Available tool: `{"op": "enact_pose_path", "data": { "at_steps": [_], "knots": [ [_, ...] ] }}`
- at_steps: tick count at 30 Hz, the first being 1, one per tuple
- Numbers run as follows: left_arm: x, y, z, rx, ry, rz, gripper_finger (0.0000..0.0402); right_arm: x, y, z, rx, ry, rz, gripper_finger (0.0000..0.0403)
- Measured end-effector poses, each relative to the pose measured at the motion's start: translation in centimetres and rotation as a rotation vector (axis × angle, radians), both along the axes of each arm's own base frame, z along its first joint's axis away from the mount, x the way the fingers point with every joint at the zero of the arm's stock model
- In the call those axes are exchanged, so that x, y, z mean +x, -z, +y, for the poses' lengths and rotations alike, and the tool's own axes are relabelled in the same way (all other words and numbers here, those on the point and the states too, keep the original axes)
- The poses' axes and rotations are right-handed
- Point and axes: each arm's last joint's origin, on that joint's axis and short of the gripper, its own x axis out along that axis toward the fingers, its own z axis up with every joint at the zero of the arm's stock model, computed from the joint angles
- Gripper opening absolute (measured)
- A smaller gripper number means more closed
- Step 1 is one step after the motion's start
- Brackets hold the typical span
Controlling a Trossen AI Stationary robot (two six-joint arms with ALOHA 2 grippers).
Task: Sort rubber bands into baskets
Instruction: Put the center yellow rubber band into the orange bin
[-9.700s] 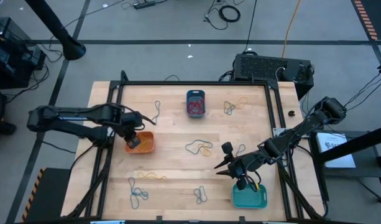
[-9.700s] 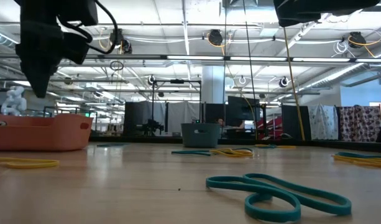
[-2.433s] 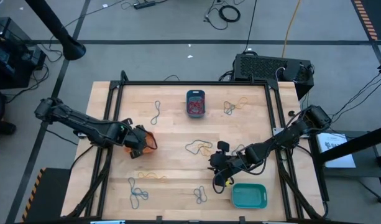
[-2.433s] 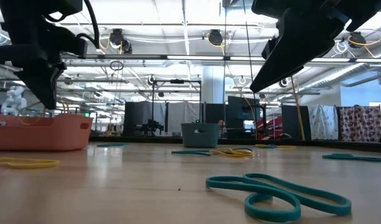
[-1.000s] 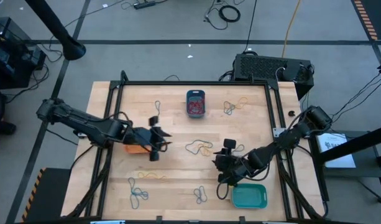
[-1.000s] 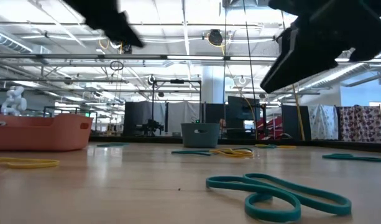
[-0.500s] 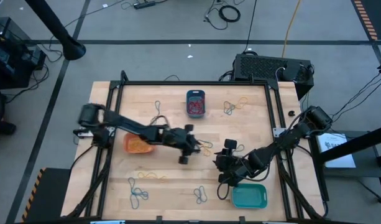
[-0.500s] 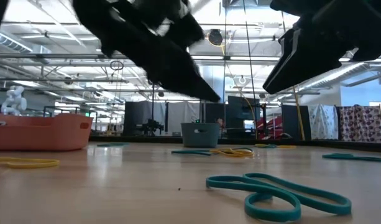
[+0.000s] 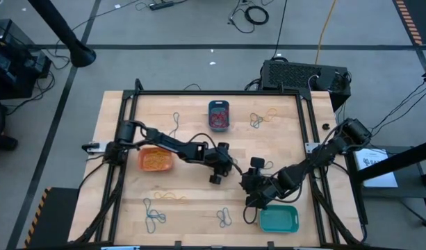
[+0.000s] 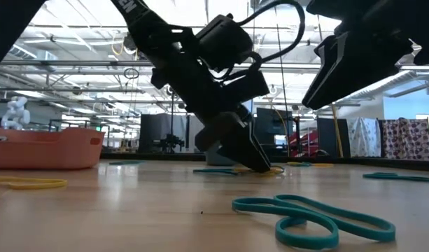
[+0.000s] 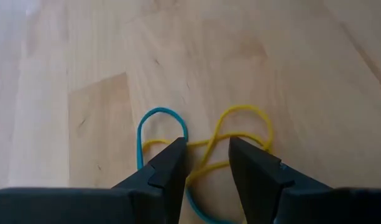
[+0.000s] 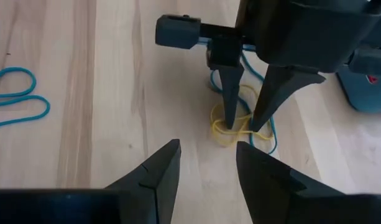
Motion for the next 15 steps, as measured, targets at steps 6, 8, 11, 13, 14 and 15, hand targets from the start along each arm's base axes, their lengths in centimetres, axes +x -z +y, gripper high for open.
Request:
{"op": "enact_pose_path", "data": {
  "at_steps": [6,8,11,13,14,15],
  "knots": [
    [-0.17,-0.18,-0.20,-0.015,0.020,0.014,0.0132,-0.02,0.01,-0.01,-0.001,0.002,0.001,0.0151],
    [-0.18,-0.18,-0.45,-0.019,0.033,0.014,0.0132,-0.01,0.00,-0.01,-0.001,0.003,-0.001,0.0151],
    [-0.22,-0.17,-0.78,-0.024,0.050,0.016,0.0132,0.00,0.00,-0.01,-0.002,0.004,-0.002,0.0151],
    [-0.26,-0.14,-0.77,-0.029,0.054,0.022,0.0132,0.00,-0.01,-0.01,-0.001,0.004,-0.003,0.0151],
    [-0.28,-0.14,-0.76,-0.030,0.054,0.024,0.0132,0.01,-0.01,-0.01,-0.001,0.004,-0.003,0.0151],
    [-0.28,-0.13,-0.76,-0.030,0.054,0.025,0.0132,0.01,-0.01,-0.01,-0.001,0.004,-0.003,0.0151]
  ]
}}
